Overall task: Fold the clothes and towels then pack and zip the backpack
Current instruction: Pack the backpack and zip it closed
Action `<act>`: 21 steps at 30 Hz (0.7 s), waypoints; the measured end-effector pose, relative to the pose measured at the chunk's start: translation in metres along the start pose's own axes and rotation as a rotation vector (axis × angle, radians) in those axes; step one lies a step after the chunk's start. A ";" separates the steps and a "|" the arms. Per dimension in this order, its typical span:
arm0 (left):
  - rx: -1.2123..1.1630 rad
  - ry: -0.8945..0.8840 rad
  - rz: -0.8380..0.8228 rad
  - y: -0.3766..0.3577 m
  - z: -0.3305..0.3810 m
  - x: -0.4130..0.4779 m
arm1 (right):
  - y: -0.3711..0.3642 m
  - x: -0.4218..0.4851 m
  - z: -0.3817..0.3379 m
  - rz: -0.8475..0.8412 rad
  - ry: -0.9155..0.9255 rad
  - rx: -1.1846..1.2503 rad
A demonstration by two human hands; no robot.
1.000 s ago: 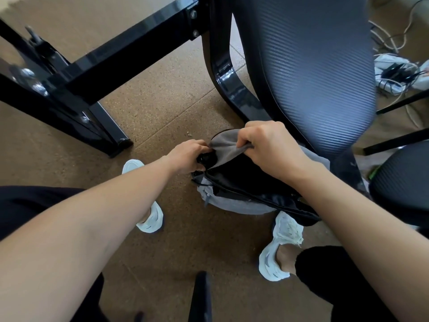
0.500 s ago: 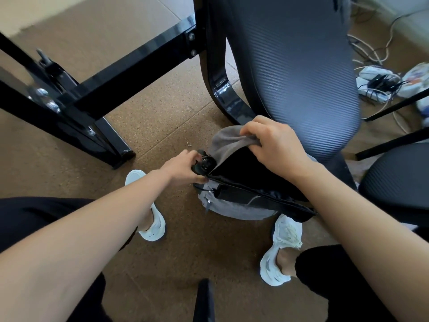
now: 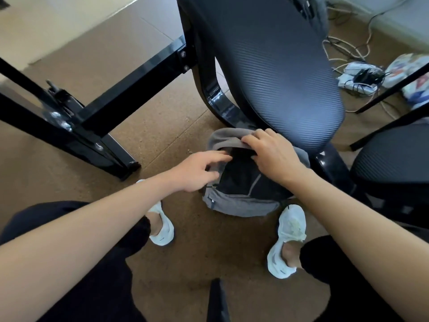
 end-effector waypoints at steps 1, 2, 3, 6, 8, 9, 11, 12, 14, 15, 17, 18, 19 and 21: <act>-0.007 0.038 0.048 0.009 -0.008 0.000 | -0.003 0.001 0.006 0.062 -0.012 -0.007; -0.030 0.100 0.120 0.018 -0.020 0.001 | -0.005 0.002 0.011 0.102 -0.017 -0.006; -0.054 0.175 0.202 0.024 -0.032 0.002 | -0.008 0.004 0.016 0.126 -0.015 0.003; -0.028 0.410 0.321 0.019 -0.069 0.019 | -0.015 0.012 0.028 0.152 -0.022 0.039; -0.024 0.462 0.276 -0.004 -0.086 0.036 | -0.018 0.021 0.033 0.141 -0.030 0.067; -0.039 0.470 0.241 -0.017 -0.090 0.041 | -0.019 0.025 0.035 0.133 -0.030 0.082; -0.065 0.471 0.171 -0.042 -0.098 0.049 | -0.020 0.029 0.038 0.116 -0.017 0.110; -0.060 0.476 0.151 -0.050 -0.102 0.052 | -0.020 0.029 0.040 0.116 -0.006 0.123; -0.027 0.515 0.176 -0.055 -0.112 0.059 | -0.018 0.027 0.043 0.129 0.026 0.157; -0.013 0.537 0.194 -0.055 -0.116 0.063 | -0.017 0.024 0.045 0.138 0.041 0.174; -0.021 0.560 0.213 -0.056 -0.121 0.073 | -0.015 0.018 0.048 0.165 0.057 0.178; -0.032 0.568 0.218 -0.057 -0.121 0.077 | -0.014 0.015 0.050 0.182 0.062 0.161; -0.040 0.573 0.227 -0.059 -0.122 0.082 | -0.014 0.013 0.053 0.197 0.064 0.134; -0.071 0.624 0.249 -0.065 -0.129 0.087 | -0.013 0.011 0.059 0.219 0.047 0.063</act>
Point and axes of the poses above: each hand's wrist, its own x-axis towards the middle knuckle, its own y-axis out of the back of the hand, z = x × y, the point moved 5 cm from there along x, towards the middle knuckle, and after that the axes turned 9 degrees about z, right-handed, at the moved point
